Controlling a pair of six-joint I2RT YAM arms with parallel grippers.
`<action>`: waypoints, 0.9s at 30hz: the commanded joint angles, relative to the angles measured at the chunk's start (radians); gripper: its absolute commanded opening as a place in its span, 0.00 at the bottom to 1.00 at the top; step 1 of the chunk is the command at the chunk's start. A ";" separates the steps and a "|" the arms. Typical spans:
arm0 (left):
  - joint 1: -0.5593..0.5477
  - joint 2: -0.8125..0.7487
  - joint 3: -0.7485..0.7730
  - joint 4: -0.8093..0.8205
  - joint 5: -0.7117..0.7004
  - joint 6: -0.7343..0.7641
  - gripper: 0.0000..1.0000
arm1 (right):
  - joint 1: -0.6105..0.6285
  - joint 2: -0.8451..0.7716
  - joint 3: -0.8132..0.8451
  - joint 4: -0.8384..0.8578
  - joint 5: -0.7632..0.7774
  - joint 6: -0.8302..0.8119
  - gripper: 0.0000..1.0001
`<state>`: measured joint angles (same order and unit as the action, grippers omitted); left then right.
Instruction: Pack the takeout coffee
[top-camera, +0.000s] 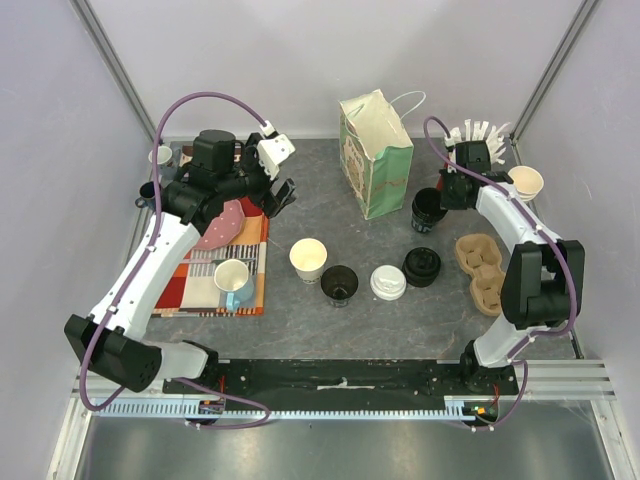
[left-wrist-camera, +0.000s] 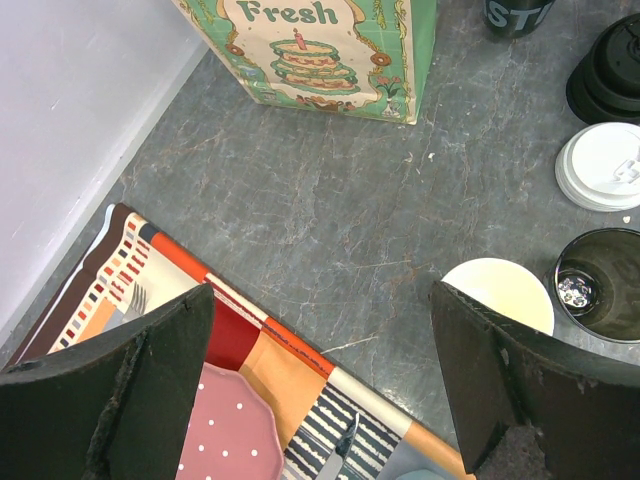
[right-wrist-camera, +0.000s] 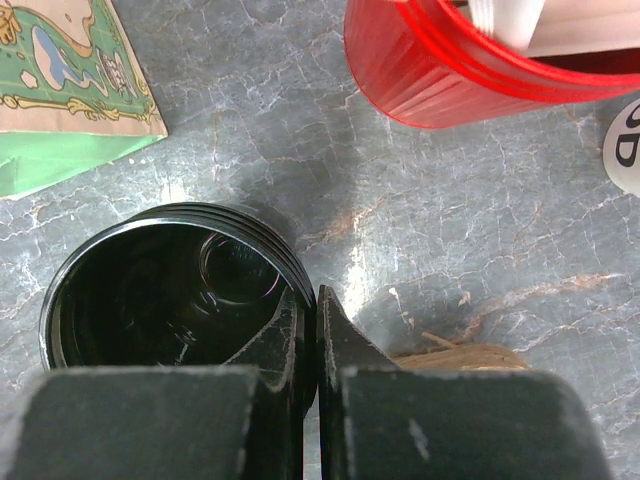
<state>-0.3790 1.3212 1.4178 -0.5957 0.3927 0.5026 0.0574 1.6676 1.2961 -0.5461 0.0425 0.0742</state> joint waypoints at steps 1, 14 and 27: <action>0.002 -0.027 0.006 0.017 -0.012 -0.001 0.94 | -0.013 0.012 0.000 0.048 -0.003 0.012 0.00; 0.002 -0.024 0.006 0.011 0.015 0.005 0.94 | -0.022 -0.009 0.003 0.035 -0.004 0.018 0.51; 0.002 -0.028 -0.014 0.013 0.020 -0.012 0.93 | 0.018 -0.282 -0.011 -0.034 0.011 0.022 0.67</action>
<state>-0.3790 1.3212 1.4170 -0.5961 0.3981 0.5026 0.0525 1.5131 1.2957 -0.5514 0.0235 0.0837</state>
